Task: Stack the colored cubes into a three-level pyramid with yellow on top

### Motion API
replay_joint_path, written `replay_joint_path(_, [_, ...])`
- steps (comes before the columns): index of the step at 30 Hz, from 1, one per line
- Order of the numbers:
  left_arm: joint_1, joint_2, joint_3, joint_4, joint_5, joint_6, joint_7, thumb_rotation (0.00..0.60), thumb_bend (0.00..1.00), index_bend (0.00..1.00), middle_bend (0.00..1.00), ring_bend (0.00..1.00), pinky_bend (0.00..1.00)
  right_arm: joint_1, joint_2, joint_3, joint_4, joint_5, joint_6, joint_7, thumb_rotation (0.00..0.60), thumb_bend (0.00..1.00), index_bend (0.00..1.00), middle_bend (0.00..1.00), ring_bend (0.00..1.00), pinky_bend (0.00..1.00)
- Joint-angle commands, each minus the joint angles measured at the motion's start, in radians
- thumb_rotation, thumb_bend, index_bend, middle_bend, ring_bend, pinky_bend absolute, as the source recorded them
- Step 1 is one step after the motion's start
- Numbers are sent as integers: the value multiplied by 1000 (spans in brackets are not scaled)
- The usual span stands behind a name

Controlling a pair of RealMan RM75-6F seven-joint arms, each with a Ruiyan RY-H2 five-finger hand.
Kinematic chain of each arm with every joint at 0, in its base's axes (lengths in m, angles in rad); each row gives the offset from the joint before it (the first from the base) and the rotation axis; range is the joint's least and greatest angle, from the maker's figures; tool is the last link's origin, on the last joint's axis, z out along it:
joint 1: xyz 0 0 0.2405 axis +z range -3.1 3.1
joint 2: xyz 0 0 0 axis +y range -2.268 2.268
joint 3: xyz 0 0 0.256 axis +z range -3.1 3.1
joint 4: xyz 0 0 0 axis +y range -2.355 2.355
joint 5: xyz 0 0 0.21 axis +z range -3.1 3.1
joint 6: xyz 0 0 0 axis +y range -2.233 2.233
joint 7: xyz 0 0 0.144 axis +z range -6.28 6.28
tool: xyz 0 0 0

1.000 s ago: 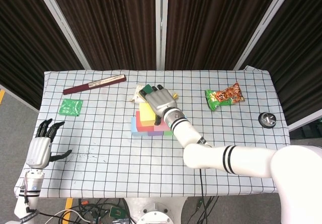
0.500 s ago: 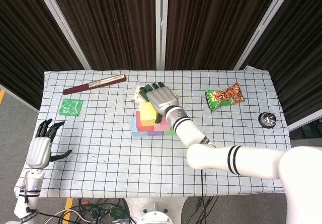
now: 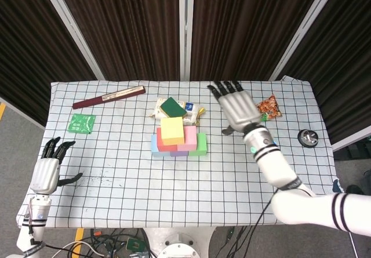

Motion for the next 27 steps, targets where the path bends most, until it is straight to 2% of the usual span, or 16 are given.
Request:
replay_joint_path(1, [0,-1,0,4,0,2,11,600,0,182,195,17,36,-291,139,-134,-133,-335,258,85,600,0,0,0,0,0])
replay_joint_path(5, [5,2,4,11,-7,-4,21,600,0,183,195,17,36,-526,157,-232,-108,-581,408,190,600,0,0,0,0,0])
replay_joint_path(10, [5,42,10,-7,4,-4,39,600,0,182,195,17,36,-753,131,-307,-28,-781,536,304,600,0,0,0,0,0])
replay_joint_path(14, [5,122,17,-79,21,-3,76,600,0,178,194,17,36,-909,84,-355,53,-925,611,369,600,0,0,0,0,0])
replay_joint_path(19, [12,237,24,-208,5,-25,136,600,0,169,185,17,36,-1042,3,-367,158,-1018,656,414,600,0,0,0,0,0])
replay_joint_path(23, [24,305,32,-297,12,-15,174,600,0,163,181,17,36,-1120,-69,-348,235,-1061,682,414,600,0,0,0,0,0])
replay_joint_path(27, [45,332,43,-333,26,16,206,600,0,154,179,17,36,-1167,-99,-321,278,-1103,708,400,600,0,0,0,0,0])
